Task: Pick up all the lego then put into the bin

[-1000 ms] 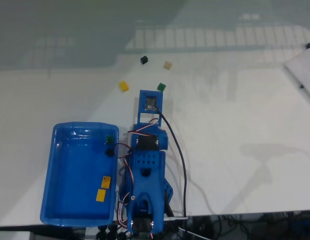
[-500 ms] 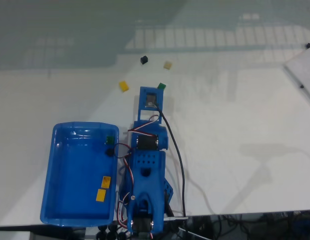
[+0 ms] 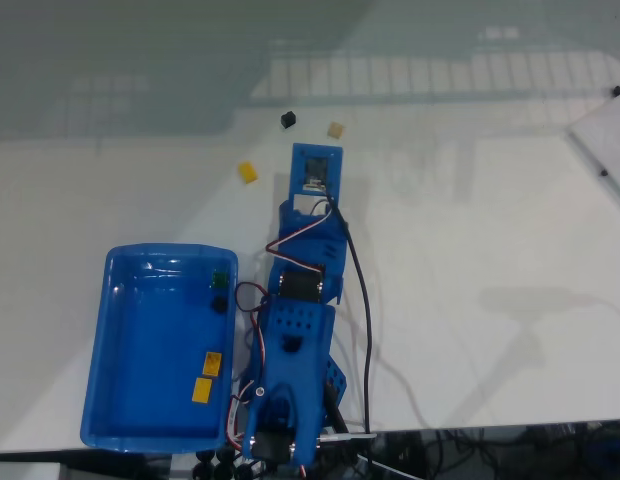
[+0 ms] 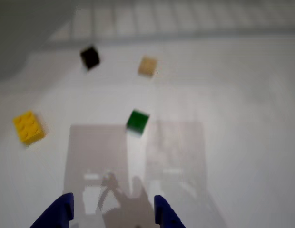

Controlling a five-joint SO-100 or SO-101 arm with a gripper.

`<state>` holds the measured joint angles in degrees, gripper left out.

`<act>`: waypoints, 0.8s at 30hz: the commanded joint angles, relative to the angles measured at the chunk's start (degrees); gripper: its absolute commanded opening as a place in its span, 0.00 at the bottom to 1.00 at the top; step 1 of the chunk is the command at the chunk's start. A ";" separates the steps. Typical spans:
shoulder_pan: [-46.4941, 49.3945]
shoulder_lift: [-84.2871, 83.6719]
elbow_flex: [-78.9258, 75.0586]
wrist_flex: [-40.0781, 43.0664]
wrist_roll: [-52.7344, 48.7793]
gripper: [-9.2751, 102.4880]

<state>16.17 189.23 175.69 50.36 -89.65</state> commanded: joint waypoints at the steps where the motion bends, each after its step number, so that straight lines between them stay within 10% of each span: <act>1: 1.32 -2.29 1.85 -5.63 -0.88 0.28; 13: 0.62 -34.45 -7.38 -27.86 6.86 0.28; 24: 1.05 -64.34 -29.71 -28.39 17.67 0.28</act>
<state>17.05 128.14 151.96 22.85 -73.30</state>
